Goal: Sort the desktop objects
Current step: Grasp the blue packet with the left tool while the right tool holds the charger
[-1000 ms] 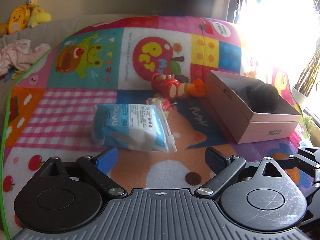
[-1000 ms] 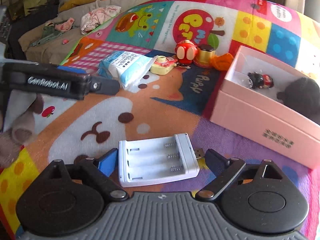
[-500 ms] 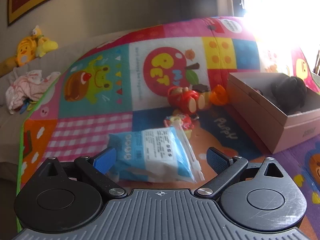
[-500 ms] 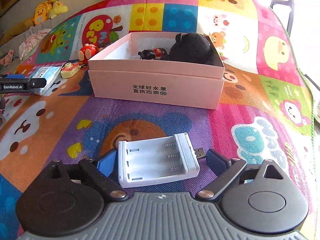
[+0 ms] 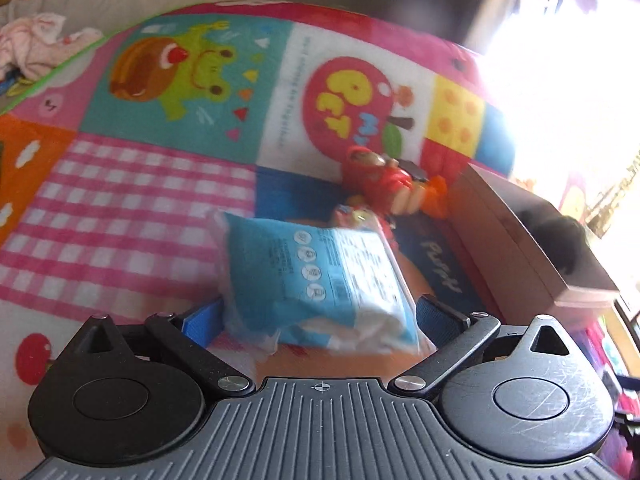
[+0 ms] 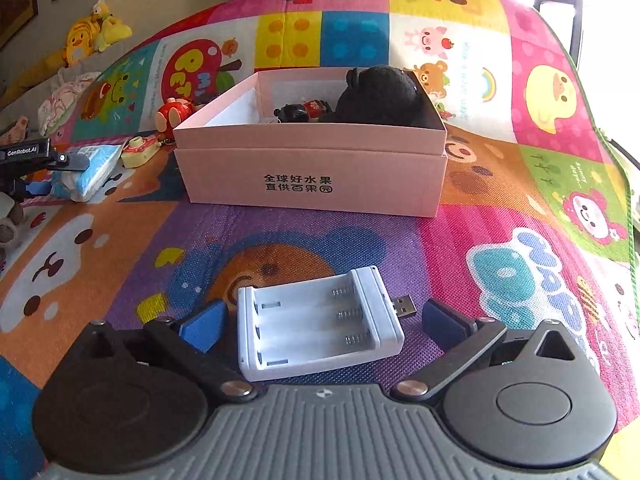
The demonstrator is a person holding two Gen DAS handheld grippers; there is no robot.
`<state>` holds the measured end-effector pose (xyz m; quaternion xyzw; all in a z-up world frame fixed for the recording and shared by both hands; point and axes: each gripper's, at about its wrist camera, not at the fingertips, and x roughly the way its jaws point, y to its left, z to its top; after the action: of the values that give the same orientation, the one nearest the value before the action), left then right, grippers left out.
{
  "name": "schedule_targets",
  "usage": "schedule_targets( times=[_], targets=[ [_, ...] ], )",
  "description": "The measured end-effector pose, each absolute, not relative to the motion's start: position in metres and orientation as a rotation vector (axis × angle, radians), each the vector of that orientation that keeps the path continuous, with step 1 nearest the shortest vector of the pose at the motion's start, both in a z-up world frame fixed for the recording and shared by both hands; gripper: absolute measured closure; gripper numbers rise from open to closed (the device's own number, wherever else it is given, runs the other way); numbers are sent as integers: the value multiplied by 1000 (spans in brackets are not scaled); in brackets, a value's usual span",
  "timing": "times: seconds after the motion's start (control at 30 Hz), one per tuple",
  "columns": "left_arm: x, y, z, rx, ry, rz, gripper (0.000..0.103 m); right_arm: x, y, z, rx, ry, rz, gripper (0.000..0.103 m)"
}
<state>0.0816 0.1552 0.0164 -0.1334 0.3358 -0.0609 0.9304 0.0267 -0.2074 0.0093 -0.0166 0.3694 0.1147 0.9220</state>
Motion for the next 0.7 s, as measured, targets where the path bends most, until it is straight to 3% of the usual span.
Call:
schedule_targets(
  times=[0.2, 0.47, 0.7],
  targets=[
    [44, 88, 18, -123, 744, -446, 1, 28, -207, 9, -46, 762, 231, 0],
    [25, 32, 37, 308, 540, -242, 1, 27, -204, 8, -60, 763, 221, 0],
    [70, 49, 25, 114, 644, -140, 1, 27, -205, 8, -56, 763, 223, 0]
  ],
)
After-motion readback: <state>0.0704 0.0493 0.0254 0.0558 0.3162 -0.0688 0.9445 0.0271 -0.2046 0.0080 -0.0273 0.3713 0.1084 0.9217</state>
